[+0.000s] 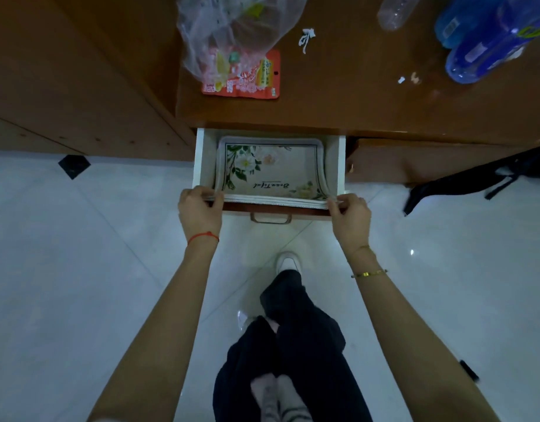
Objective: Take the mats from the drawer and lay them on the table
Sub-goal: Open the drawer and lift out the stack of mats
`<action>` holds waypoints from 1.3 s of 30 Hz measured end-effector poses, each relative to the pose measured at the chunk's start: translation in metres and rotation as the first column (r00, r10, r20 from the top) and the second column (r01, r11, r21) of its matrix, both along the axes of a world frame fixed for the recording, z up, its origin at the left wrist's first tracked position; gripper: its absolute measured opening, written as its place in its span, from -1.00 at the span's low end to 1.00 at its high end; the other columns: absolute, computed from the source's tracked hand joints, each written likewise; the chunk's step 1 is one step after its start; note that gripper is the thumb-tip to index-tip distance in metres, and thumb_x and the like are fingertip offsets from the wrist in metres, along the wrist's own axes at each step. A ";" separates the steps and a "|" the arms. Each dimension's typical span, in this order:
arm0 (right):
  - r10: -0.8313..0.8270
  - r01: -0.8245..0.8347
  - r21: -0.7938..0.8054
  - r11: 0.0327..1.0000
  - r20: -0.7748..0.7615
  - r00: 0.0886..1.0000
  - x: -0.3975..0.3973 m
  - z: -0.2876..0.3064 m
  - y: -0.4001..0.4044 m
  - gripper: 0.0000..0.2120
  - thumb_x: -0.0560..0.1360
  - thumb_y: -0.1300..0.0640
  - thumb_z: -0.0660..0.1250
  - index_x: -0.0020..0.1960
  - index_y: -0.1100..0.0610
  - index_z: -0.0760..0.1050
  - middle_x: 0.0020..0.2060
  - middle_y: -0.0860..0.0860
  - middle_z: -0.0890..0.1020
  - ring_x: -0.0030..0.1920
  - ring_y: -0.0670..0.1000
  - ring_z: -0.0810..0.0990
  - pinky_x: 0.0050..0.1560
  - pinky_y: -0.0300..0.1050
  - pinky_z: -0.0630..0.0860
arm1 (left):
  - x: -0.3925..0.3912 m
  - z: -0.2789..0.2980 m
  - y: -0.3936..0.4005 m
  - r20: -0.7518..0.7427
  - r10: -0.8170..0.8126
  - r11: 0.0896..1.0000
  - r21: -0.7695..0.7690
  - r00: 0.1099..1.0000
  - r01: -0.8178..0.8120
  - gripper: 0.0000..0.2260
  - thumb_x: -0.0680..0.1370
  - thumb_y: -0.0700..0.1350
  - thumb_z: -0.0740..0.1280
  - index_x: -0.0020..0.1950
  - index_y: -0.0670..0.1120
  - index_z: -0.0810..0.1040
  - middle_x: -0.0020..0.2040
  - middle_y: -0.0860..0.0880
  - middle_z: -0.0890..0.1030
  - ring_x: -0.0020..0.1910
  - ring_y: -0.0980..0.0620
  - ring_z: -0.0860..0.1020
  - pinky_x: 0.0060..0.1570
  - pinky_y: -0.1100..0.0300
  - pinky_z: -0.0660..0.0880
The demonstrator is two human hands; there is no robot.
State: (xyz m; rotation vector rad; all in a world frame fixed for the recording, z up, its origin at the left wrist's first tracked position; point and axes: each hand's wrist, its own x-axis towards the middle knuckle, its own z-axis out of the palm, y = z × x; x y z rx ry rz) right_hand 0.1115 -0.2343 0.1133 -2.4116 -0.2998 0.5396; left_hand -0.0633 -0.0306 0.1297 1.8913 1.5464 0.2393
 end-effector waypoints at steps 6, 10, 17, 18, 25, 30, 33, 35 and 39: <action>-0.270 0.260 -0.076 0.963 -0.169 0.948 0.004 0.010 0.024 -0.63 0.50 0.05 0.44 0.09 0.34 0.51 0.01 0.23 0.61 -0.06 0.09 0.55 -0.20 -0.34 0.30 | 0.019 0.006 0.004 -0.032 0.324 0.931 -0.167 0.945 -0.325 -0.74 0.41 -0.05 0.51 -0.01 -0.19 0.66 0.00 -0.18 0.67 0.02 -0.11 0.62 -0.11 0.33 0.38; -0.420 0.403 -0.124 0.907 -0.206 0.884 0.008 0.009 0.034 -0.65 0.43 0.10 0.50 0.04 0.33 0.53 -0.02 0.18 0.64 -0.02 0.09 0.60 -0.17 -0.25 0.38 | 0.031 0.005 0.011 -0.112 0.451 0.844 -0.268 0.886 -0.464 -0.70 0.41 -0.07 0.51 0.07 -0.19 0.65 0.08 -0.14 0.68 0.09 -0.07 0.62 -0.17 0.38 0.36; -0.511 0.505 -0.092 0.858 -0.246 0.824 0.003 0.014 0.032 -0.84 0.45 0.20 0.47 -0.17 0.15 0.48 -0.18 0.06 0.59 -0.08 0.07 0.60 -0.07 -0.17 0.54 | 0.024 0.005 0.018 -0.106 0.627 0.640 -0.495 0.772 -0.588 -0.67 0.29 -0.11 0.57 -0.04 -0.22 0.62 -0.10 -0.06 0.64 -0.07 -0.01 0.59 -0.10 0.32 0.44; -0.510 0.506 -0.084 0.858 -0.255 0.822 0.001 0.016 0.029 -0.78 0.43 0.19 0.49 -0.22 0.09 0.44 -0.18 0.06 0.60 -0.11 0.05 0.59 -0.04 -0.13 0.57 | 0.020 0.005 0.019 -0.095 0.651 0.600 -0.544 0.753 -0.587 -0.68 0.22 -0.11 0.57 -0.12 -0.20 0.61 -0.10 -0.07 0.64 -0.08 -0.02 0.60 -0.08 0.28 0.46; -0.573 0.621 -0.024 0.784 -0.412 0.708 -0.015 0.032 0.009 -0.65 0.39 0.21 0.54 0.10 0.26 0.52 -0.07 0.10 0.63 -0.06 0.11 0.66 0.04 -0.14 0.59 | -0.006 0.022 0.011 0.022 0.712 0.473 -0.753 0.702 -0.457 -0.70 0.38 -0.25 0.51 0.06 -0.20 0.56 -0.15 0.03 0.61 -0.16 0.11 0.59 -0.07 0.26 0.49; -0.545 0.625 0.009 0.780 -0.480 0.687 -0.023 0.041 -0.007 -0.65 0.41 0.27 0.51 0.15 0.29 0.52 -0.03 0.17 0.62 -0.11 0.07 0.63 0.14 -0.03 0.59 | -0.019 0.043 0.002 0.085 0.691 0.487 -0.789 0.718 -0.376 -0.89 0.45 -0.36 0.42 -0.06 -0.22 0.60 -0.14 -0.03 0.60 -0.15 0.11 0.57 0.21 0.21 0.50; -0.502 0.593 0.018 0.805 -0.513 0.697 -0.033 0.049 -0.020 -0.66 0.43 0.26 0.48 0.17 0.30 0.55 0.00 0.22 0.65 -0.09 0.06 0.63 0.19 0.00 0.58 | -0.035 0.053 -0.007 0.153 0.658 0.524 -0.796 0.737 -0.303 -0.70 0.47 -0.37 0.40 0.20 -0.27 0.55 -0.02 -0.08 0.63 -0.03 0.06 0.59 0.19 0.23 0.51; -0.461 0.580 0.050 0.813 -0.553 0.694 -0.041 0.054 -0.031 -0.66 0.45 0.27 0.46 0.20 0.32 0.55 0.05 0.27 0.65 -0.09 0.04 0.63 0.20 0.00 0.57 | -0.048 0.059 -0.013 0.180 0.631 0.549 -0.791 0.755 -0.270 -0.67 0.48 -0.37 0.39 0.24 -0.27 0.54 0.03 -0.10 0.62 0.04 0.03 0.59 0.12 0.27 0.53; -0.355 0.496 0.065 0.866 -0.618 0.701 -0.053 0.065 -0.048 -0.66 0.49 0.33 0.37 0.26 0.36 0.51 0.04 0.22 0.61 -0.02 0.06 0.59 0.17 -0.04 0.58 | -0.073 0.062 -0.027 0.196 0.552 0.579 -0.789 0.811 -0.204 -0.61 0.49 -0.40 0.37 0.31 -0.23 0.48 0.11 -0.12 0.60 0.06 0.04 0.59 0.00 0.31 0.57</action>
